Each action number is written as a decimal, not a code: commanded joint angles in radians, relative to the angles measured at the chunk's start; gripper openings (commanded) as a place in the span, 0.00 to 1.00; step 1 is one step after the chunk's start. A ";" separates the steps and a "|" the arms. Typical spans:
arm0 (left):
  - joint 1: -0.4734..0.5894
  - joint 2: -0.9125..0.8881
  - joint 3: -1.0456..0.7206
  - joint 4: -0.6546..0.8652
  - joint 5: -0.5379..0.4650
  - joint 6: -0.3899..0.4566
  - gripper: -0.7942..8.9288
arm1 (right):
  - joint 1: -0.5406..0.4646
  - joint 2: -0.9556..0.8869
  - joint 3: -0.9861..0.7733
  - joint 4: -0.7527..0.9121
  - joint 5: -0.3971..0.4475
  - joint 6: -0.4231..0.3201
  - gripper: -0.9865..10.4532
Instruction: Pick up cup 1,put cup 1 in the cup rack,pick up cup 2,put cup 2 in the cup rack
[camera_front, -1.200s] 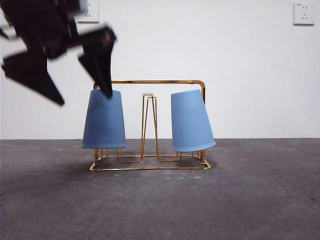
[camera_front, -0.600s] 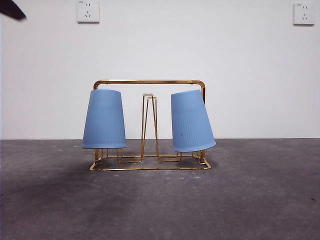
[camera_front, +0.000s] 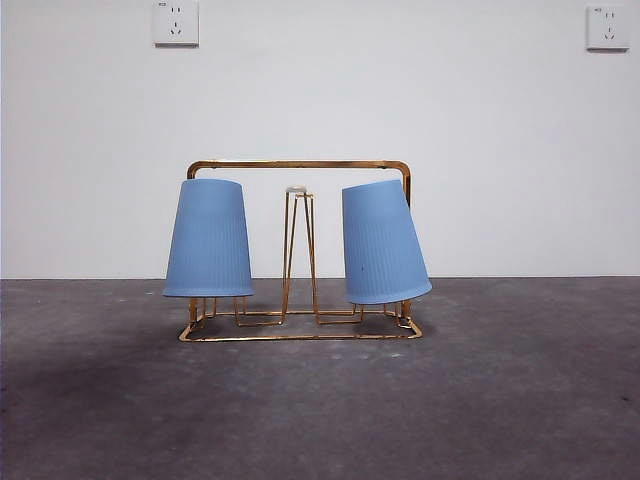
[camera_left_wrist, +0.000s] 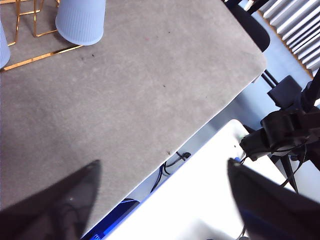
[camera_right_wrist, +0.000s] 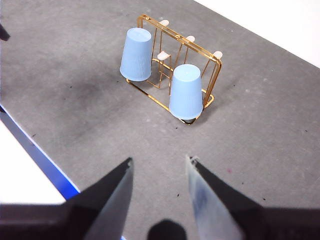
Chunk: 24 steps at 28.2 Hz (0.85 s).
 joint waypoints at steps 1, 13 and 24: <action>-0.003 -0.002 -0.002 0.001 0.003 -0.006 0.07 | -0.001 0.001 -0.005 -0.023 0.000 0.026 0.08; -0.003 -0.002 -0.002 0.002 -0.004 0.004 0.08 | -0.001 0.001 -0.005 -0.023 -0.036 0.032 0.09; -0.003 -0.001 -0.002 0.002 -0.004 0.005 0.08 | -0.001 0.001 -0.005 -0.023 -0.009 0.056 0.09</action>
